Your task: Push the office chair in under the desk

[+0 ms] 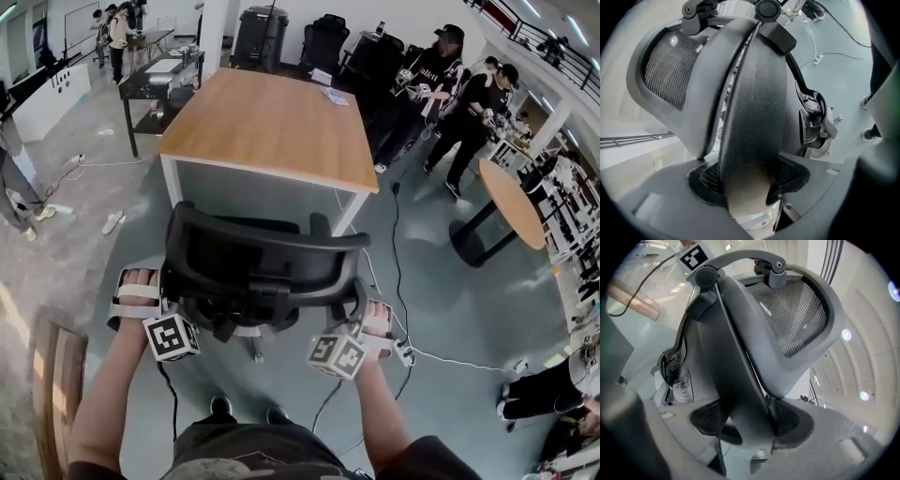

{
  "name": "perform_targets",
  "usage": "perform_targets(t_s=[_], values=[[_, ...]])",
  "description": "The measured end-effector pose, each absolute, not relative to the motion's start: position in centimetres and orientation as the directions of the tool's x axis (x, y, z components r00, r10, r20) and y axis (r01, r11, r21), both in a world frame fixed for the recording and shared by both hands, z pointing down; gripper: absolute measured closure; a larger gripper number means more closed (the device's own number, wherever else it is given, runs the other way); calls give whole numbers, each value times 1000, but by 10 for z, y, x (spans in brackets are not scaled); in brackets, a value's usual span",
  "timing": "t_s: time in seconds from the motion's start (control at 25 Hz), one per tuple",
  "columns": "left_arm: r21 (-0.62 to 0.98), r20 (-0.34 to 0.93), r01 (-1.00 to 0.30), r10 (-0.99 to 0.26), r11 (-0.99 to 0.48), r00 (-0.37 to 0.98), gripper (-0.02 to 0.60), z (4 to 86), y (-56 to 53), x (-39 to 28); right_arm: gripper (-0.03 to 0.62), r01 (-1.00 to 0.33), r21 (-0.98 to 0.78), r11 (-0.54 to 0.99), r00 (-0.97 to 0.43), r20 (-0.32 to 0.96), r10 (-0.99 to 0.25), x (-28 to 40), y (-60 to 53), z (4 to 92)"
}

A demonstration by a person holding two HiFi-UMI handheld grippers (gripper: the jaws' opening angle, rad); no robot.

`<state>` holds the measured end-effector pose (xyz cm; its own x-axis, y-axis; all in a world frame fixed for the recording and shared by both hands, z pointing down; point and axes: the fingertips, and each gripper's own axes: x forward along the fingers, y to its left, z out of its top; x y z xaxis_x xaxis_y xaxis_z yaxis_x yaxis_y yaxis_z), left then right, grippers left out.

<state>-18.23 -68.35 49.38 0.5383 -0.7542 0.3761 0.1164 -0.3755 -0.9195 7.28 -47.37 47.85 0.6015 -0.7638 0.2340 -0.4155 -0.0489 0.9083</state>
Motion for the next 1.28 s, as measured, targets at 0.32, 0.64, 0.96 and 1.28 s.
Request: perform_targets(t_s=[0.32, 0.64, 0.96, 1.28], values=[[-920, 375, 135, -732, -367, 568, 284, 492, -732, -167, 332, -414, 907, -71, 631, 231, -741, 78, -509, 476], [-923, 371, 151, -708, -355, 601, 284, 504, -766, -142, 333, -420, 903, -89, 661, 237, -712, 86, -526, 488], [-926, 361, 150, -694, -347, 624, 279, 494, -835, -93, 333, -412, 907, -91, 678, 238, -696, 136, -598, 476], [-927, 357, 135, -710, -350, 607, 278, 496, -869, -43, 332, -416, 904, -96, 685, 242, -687, 196, -643, 477]])
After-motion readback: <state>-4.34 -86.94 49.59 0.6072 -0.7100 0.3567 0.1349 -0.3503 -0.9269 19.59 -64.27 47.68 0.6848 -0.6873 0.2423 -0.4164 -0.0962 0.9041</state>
